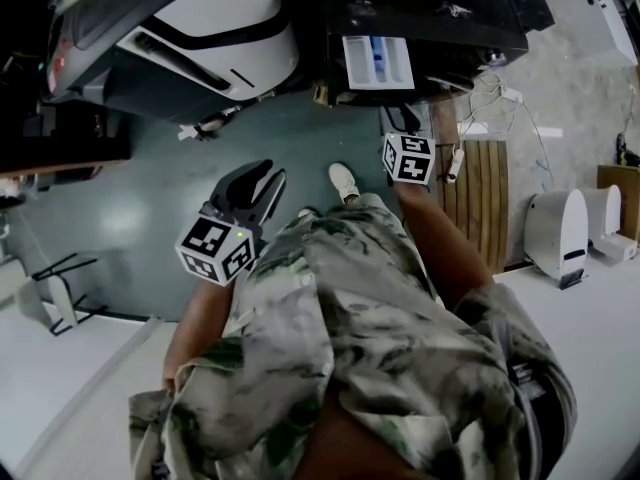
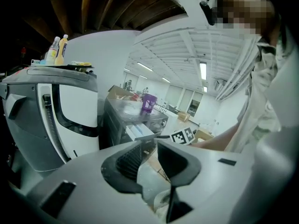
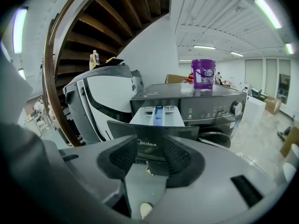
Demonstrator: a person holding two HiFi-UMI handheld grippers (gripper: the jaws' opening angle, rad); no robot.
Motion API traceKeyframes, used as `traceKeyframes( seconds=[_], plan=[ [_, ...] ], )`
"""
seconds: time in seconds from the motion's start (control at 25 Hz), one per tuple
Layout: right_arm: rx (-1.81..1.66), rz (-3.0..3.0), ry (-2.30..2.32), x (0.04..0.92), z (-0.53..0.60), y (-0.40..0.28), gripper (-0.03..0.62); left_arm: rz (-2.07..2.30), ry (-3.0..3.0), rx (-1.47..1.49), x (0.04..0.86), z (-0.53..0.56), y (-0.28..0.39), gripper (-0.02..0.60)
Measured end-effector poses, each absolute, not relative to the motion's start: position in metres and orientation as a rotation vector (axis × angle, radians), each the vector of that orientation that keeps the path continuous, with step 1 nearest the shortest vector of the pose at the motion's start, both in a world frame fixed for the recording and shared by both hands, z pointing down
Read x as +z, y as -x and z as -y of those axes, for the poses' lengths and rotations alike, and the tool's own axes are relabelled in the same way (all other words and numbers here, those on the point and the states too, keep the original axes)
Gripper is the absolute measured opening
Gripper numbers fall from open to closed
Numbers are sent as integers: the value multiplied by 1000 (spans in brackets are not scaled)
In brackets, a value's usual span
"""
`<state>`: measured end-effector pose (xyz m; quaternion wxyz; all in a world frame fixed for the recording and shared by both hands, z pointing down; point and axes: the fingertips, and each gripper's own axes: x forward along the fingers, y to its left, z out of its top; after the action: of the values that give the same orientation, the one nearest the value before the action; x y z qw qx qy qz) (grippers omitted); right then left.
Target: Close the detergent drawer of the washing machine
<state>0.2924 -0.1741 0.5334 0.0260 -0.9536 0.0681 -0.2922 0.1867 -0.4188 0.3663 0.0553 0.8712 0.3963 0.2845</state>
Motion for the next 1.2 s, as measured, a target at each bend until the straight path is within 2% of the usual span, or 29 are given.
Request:
traceKeyframes(
  seconds=[0.44,0.84,1.2],
  plan=[
    [-938,-147,2912,549,167,-313,187,-1168,-2667,857,366,424,-215,115],
    [-934,-94,2882,550,169,-316,209,-1158,-2687,846,366,428,-223,115],
    [-932,-91,2870,550,168,-320,202,-1135,-2701,841,364,428,-227,115]
  ],
)
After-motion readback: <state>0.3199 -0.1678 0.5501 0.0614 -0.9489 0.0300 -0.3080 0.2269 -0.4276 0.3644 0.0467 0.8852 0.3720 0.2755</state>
